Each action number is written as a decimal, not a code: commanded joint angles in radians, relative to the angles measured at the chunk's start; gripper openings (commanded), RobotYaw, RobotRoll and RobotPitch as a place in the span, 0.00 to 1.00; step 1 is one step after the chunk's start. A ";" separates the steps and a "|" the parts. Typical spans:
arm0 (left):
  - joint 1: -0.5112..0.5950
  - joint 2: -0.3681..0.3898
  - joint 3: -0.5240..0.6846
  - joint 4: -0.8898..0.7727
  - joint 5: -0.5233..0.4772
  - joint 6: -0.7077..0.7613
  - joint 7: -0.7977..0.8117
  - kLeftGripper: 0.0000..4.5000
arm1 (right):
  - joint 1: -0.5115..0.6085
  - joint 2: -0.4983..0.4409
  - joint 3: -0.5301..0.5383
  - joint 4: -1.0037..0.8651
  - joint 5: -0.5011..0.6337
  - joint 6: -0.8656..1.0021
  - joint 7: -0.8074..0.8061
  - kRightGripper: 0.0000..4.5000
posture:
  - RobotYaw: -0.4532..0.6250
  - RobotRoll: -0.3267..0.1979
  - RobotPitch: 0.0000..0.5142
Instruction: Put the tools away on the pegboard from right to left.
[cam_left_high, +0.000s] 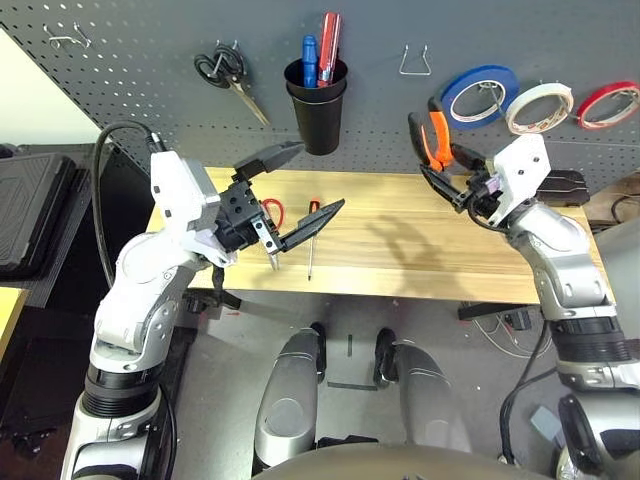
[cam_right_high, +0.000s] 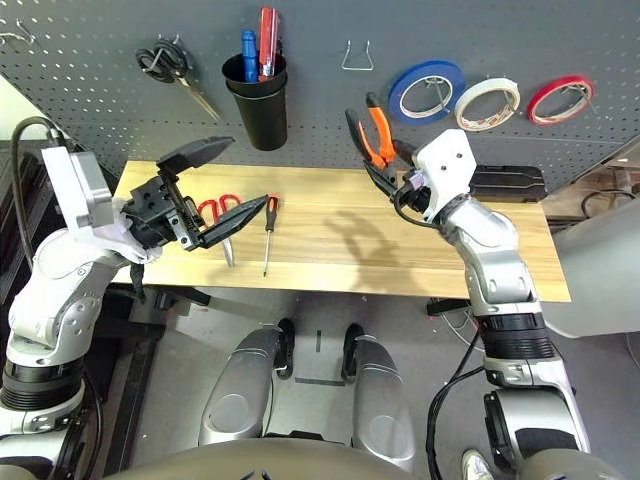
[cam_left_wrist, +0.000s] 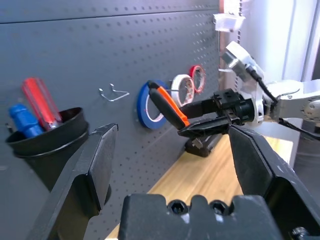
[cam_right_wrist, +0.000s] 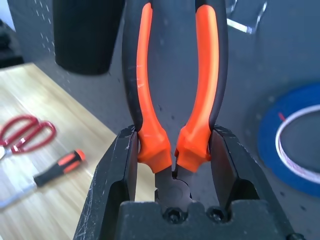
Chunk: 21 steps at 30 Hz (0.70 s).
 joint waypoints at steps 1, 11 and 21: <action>-0.014 -0.007 0.008 0.015 -0.022 0.006 0.009 1.00 | -0.063 0.004 -0.041 -0.053 0.045 0.026 -0.025 0.49 | 0.62 0.62 0.41; -0.034 -0.024 -0.001 0.045 -0.018 -0.002 0.019 1.00 | -0.269 0.049 -0.043 -0.034 0.058 0.086 -0.095 0.49 | 0.62 0.62 0.41; -0.030 -0.033 0.010 0.040 -0.031 0.001 0.034 1.00 | -0.456 0.068 -0.060 0.142 0.021 0.015 -0.155 0.49 | 0.64 0.62 0.41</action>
